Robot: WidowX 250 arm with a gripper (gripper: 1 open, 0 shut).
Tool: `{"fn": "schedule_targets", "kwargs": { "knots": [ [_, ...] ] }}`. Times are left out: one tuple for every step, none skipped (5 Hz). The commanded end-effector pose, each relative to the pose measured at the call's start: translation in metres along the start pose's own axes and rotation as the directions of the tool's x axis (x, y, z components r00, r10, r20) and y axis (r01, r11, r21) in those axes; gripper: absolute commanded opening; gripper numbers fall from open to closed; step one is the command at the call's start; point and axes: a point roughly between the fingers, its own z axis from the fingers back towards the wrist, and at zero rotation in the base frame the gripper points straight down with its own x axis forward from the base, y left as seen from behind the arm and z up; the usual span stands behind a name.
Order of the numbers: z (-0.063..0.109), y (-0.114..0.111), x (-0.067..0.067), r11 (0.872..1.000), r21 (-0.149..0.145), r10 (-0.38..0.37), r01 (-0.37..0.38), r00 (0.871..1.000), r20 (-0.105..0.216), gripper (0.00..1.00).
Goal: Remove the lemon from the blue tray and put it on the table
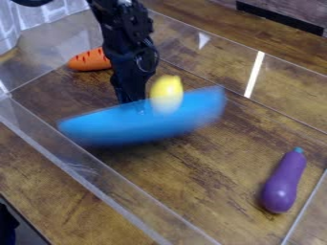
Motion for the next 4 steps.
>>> {"fn": "schedule_targets", "kwargs": {
  "knots": [
    [-0.005,-0.019,0.001,0.999,-0.024,-0.023,0.023,1.0,0.0,0.0],
    [-0.006,-0.03,0.003,0.999,-0.041,-0.029,0.03,0.999,0.014,1.0],
    [-0.004,-0.042,0.004,0.997,-0.06,-0.041,0.042,0.999,0.019,0.0],
    [-0.007,-0.036,0.008,0.997,-0.061,-0.051,0.051,0.999,0.013,0.0]
  ]
}}
